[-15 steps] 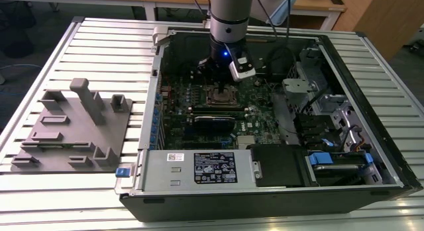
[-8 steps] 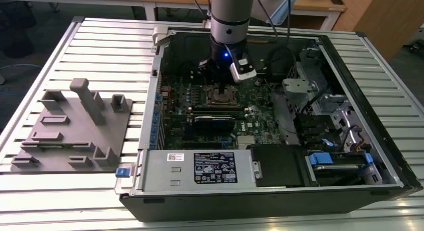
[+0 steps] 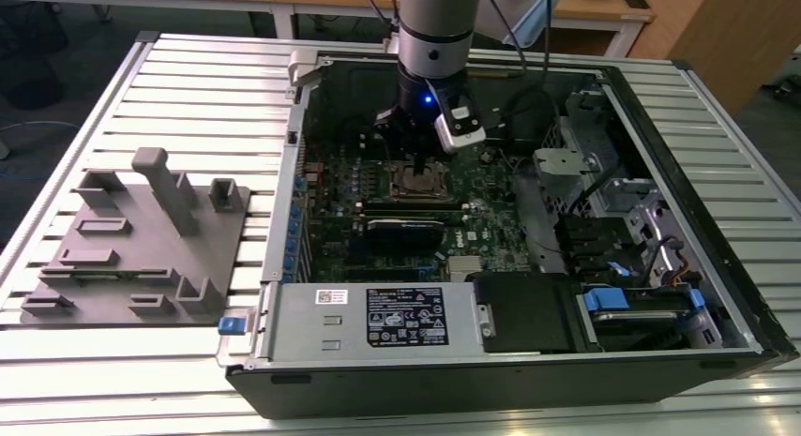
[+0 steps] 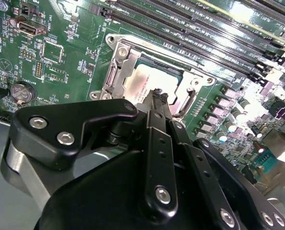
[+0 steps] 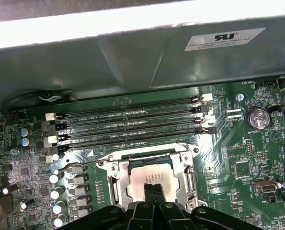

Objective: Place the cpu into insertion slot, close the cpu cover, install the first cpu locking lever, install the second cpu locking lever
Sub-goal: 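Close the cpu cover, then install the first cpu locking lever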

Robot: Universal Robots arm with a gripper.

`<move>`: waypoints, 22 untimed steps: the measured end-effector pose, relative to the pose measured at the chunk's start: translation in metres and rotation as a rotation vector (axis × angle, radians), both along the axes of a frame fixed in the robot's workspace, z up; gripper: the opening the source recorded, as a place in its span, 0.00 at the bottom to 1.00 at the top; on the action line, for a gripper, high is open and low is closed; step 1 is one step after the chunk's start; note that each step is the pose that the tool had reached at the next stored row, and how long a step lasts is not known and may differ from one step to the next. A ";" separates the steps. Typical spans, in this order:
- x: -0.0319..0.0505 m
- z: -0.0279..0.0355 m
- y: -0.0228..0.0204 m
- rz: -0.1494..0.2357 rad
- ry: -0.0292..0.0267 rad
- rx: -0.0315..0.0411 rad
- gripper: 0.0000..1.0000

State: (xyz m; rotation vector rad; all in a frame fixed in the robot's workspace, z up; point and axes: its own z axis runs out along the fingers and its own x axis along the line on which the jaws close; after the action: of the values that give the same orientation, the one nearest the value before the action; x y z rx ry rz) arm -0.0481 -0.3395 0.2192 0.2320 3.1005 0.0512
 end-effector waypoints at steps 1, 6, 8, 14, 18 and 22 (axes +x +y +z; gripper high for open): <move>0.0000 0.0000 0.0000 0.000 0.0001 0.0000 0.10; 0.0000 0.0006 0.0000 0.000 0.0000 0.0000 0.10; 0.0000 0.0013 0.0000 0.000 0.0001 -0.0001 0.10; 0.0000 0.0042 0.0000 0.000 0.0000 0.0000 0.10; 0.0000 0.0051 0.0000 0.000 -0.0002 0.0004 0.10; 0.0000 0.0063 0.0000 0.000 0.0000 0.0001 0.10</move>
State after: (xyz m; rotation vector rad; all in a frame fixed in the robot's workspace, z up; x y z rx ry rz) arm -0.0481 -0.3395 0.2256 0.2320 3.1005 0.0514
